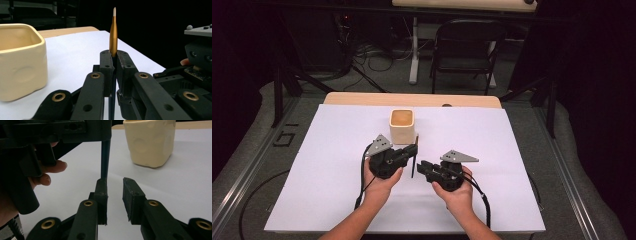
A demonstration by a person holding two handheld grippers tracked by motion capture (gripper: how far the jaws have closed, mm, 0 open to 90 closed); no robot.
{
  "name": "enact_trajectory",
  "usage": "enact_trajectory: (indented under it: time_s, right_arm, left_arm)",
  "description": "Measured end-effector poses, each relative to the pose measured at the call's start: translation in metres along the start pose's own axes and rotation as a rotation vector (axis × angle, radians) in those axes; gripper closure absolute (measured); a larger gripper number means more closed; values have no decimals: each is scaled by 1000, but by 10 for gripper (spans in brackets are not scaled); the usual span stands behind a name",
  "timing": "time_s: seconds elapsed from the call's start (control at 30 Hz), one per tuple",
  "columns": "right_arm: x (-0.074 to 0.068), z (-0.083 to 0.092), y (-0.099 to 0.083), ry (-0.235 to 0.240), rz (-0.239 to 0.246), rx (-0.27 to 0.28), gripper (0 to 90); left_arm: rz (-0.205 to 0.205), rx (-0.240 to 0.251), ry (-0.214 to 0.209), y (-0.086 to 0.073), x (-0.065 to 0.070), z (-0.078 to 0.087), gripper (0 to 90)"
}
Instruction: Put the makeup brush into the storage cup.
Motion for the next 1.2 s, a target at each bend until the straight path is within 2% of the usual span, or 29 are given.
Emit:
enact_trajectory:
  time_s: [0.7, 1.2]
  right_arm:
    - [-3, -4, -2, 17, -23, -12, 787]
    - [-2, -4, -1, 16, -37, -8, 836]
  left_arm:
    - [4, -8, -26, -6, 11, -7, 839]
    - [6, -10, -29, -8, 12, -9, 839]
Point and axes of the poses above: each handheld gripper's, and its own axes: z roughly backward along the jaws, y roughly out of its top, x roughly to its right, the point moved 8 cm from there along -z, roughly forward along the jaws, and after that the axes turned 2 degrees about z, right-handed, at the moved point
